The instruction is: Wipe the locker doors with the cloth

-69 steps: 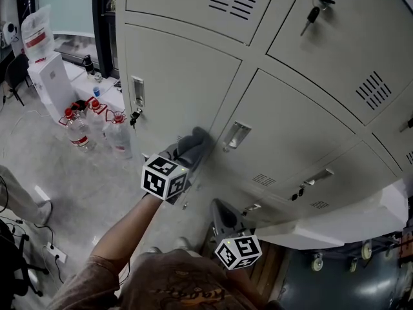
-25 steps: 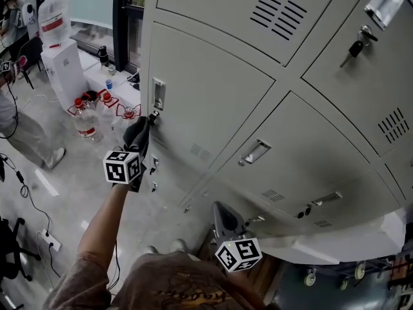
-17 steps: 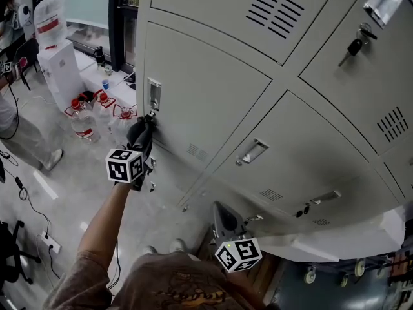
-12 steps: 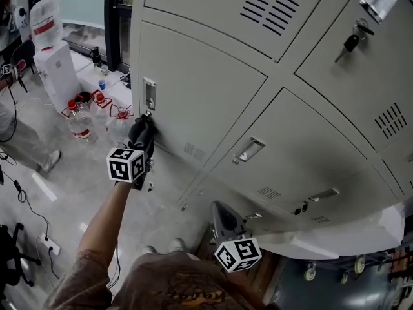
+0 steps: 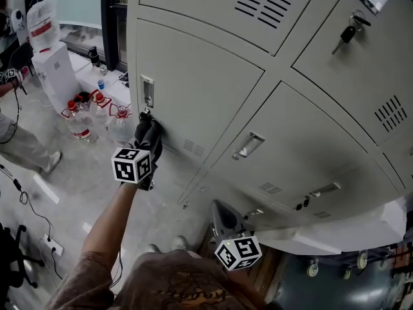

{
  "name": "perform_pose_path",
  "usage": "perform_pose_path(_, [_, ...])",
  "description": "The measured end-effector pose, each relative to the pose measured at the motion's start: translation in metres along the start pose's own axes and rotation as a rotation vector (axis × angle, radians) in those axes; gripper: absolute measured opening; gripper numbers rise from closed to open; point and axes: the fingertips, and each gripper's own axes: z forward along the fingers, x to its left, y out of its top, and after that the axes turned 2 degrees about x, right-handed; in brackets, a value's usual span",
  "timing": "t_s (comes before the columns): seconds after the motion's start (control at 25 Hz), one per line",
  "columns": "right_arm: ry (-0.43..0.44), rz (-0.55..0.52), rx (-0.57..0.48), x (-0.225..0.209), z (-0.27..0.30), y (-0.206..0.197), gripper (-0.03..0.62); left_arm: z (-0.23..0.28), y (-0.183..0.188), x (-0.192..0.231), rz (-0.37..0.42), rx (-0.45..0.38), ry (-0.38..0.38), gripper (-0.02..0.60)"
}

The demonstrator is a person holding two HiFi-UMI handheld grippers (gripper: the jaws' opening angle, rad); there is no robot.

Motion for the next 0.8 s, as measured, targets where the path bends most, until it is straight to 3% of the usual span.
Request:
perform_pose_path(0.4, [-0.003, 0.001, -0.011, 0.005, -0.006, 0.000, -0.002, 0.005, -0.008, -0.050, 0.070, 0.010, -0.081, 0.039])
perform_pose_path(0.8, [-0.056, 0.013, -0.032, -0.007, -0.025, 0.001, -0.002, 0.010, -0.019, -0.092, 0.083, 0.029, -0.159, 0.038])
